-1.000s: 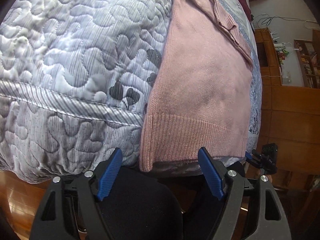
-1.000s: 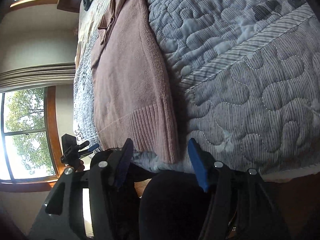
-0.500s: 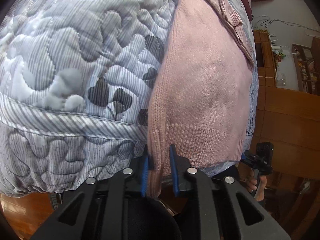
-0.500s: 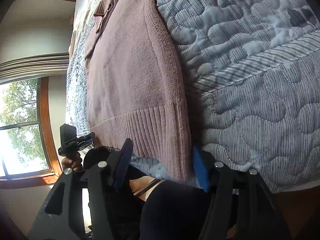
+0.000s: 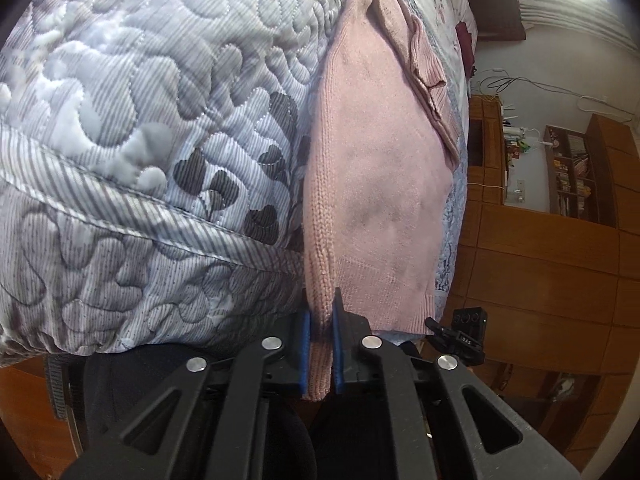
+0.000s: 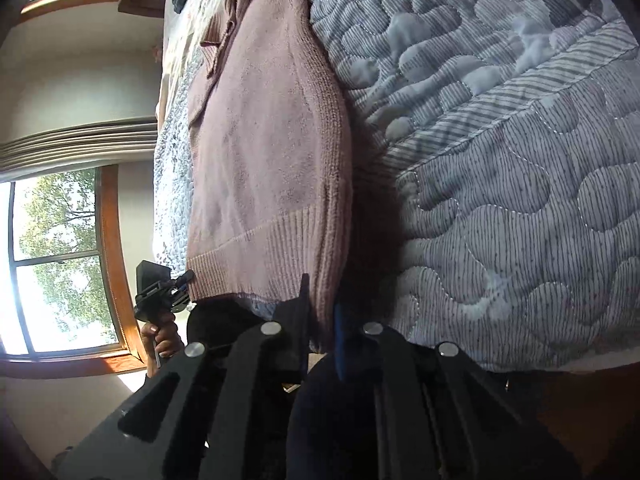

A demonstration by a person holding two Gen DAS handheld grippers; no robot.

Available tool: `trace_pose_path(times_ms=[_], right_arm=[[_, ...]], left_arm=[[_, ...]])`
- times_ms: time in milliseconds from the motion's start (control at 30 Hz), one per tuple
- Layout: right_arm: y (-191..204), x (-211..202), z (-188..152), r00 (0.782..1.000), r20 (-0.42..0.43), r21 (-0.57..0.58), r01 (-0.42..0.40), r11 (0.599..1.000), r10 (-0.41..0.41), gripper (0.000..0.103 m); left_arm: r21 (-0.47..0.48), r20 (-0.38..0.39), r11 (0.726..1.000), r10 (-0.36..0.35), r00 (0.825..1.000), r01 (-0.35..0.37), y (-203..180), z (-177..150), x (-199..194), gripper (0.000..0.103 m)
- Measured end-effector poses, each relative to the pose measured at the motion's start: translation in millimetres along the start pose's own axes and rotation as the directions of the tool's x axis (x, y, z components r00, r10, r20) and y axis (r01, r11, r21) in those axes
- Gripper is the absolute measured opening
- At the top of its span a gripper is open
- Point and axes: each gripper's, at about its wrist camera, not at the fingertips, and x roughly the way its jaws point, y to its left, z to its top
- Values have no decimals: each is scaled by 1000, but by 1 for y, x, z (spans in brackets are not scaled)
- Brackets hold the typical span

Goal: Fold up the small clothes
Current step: 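Grasp the ribbed hem of the pink sweater with both tools, then lift the held hem and fold it over toward the collar with both tools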

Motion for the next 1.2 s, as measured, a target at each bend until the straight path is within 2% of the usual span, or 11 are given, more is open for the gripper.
trace_pose_path(times_ms=[200,333,567,900,1067,1200], right_arm=[[27,-36,6,990,82,-35,-109,993,112,7],[53,-58,21,975,134,-71,-169,983,177,7],[105,-79,64,959,177,-157,-197,968,224,7],[141,-88,156,949,227,-184,-180,966,220,7],[141,-79,216,943,258,-158,-173,972,209,7],[136,-56,270,951,263,-111,-136,984,161,7]], left_arm=[[30,80,994,-108,991,106,-29,-4,-30,8],[55,151,985,-170,974,164,-56,5,-49,8],[98,228,971,-234,945,217,-104,42,-72,8],[60,302,971,-239,923,231,-132,124,-73,8],[13,320,981,-187,929,193,-135,182,-54,8],[-40,322,982,-163,932,186,-130,237,-30,8]])
